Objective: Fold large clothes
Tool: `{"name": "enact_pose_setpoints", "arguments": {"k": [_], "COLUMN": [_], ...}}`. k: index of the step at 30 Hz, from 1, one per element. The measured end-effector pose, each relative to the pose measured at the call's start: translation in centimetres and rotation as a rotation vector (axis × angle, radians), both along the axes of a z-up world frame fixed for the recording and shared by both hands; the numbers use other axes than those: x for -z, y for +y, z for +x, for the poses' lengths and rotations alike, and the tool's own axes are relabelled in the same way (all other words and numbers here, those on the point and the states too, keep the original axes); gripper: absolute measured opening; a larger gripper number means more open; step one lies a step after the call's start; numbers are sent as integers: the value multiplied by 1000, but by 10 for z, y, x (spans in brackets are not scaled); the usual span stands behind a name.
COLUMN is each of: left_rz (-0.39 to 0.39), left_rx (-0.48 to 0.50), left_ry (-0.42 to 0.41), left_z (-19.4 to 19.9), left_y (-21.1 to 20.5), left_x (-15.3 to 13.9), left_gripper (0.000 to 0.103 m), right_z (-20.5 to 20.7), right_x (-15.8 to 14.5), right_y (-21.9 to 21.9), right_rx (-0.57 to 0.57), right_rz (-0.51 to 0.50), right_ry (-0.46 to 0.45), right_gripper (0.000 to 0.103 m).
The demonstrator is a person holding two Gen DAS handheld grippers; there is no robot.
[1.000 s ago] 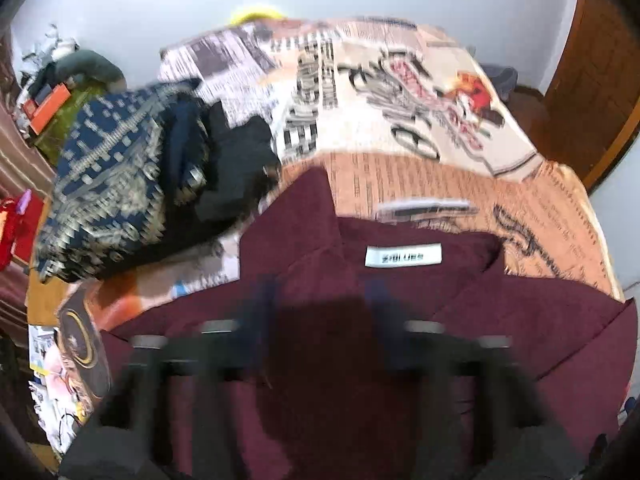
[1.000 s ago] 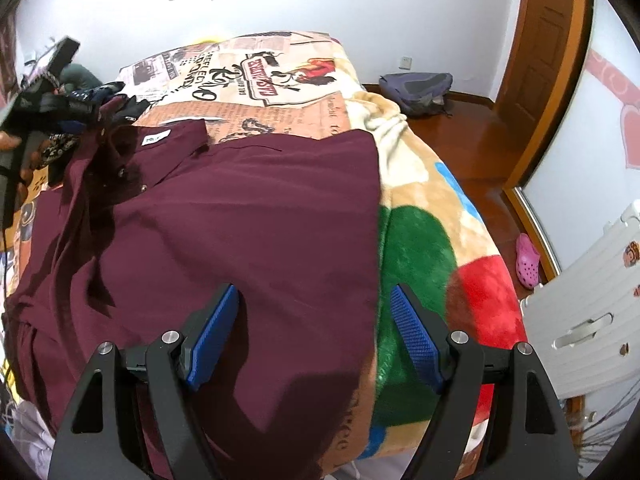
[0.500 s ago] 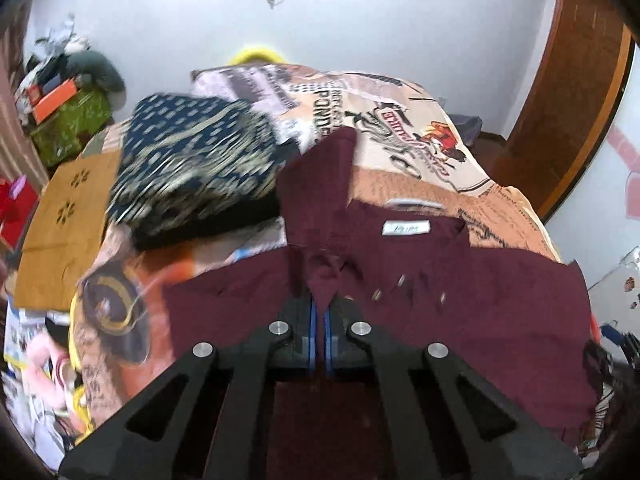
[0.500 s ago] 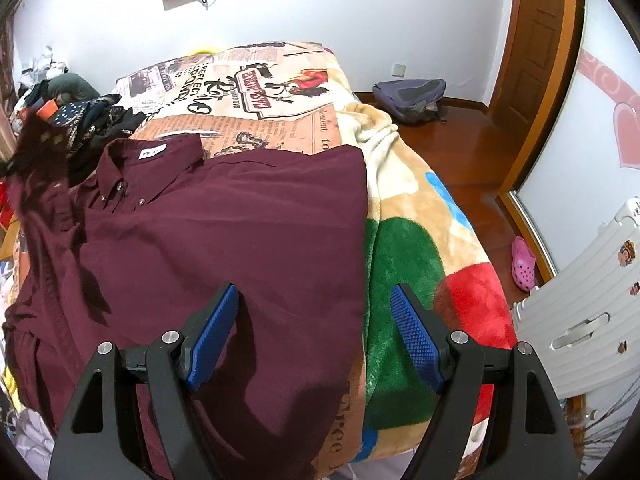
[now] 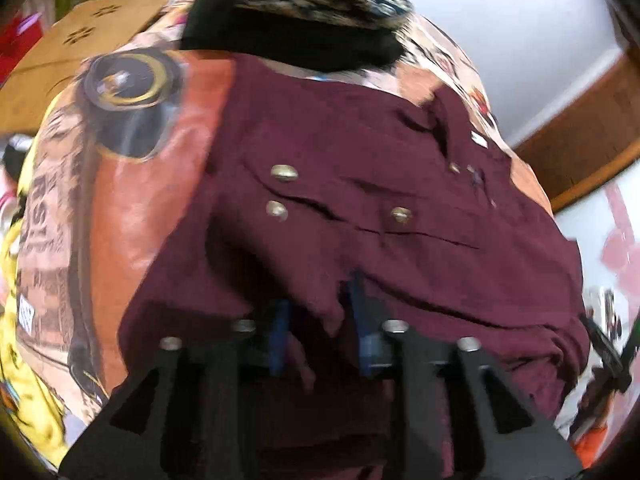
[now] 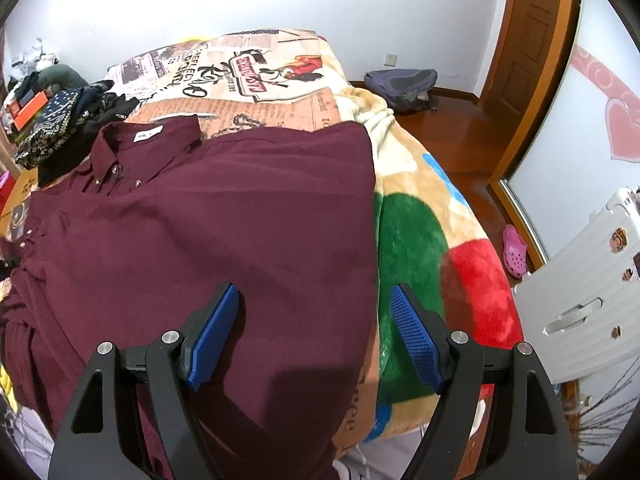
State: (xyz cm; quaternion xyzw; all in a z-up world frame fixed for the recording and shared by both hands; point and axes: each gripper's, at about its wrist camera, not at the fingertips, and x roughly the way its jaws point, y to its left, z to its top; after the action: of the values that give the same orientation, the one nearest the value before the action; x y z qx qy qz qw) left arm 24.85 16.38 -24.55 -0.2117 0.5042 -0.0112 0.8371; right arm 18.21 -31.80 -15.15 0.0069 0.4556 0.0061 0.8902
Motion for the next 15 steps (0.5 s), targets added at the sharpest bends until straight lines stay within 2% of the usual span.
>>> {"name": "enact_pose_setpoints", "arguments": {"k": [1,6,7,8,10,12,15], "left_rz": [0,-95,-111,-112,-63,22,66], "left_rx": [-25,-112,-115,-114,-97,-80,-63], "left_ry": [-11,-33,-34,-36,-49,-113,-216], "left_z": [-2,-4,-1,2,7,10,9], "left_y": [4,24,25,25,21,12,8], "left_x": [1,10,11,10,2,-21,-60], "left_gripper": [44,44,37,18,8,6,5], "right_z": [-1,-3,-3,-2,-2,0,2], "right_x": [0,-4,-5,-7,-12,-17,-23], "right_y": [0,-3,-5,-6,-13,-16,-24], "right_rx": [4,22,26,30,44,56,76], "right_rz": [2,22,24,28,47,58,68], "right_ry": [2,9,9,7,-1,-12,-24], "right_gripper": [75,75,75,75,75,75,75]}}
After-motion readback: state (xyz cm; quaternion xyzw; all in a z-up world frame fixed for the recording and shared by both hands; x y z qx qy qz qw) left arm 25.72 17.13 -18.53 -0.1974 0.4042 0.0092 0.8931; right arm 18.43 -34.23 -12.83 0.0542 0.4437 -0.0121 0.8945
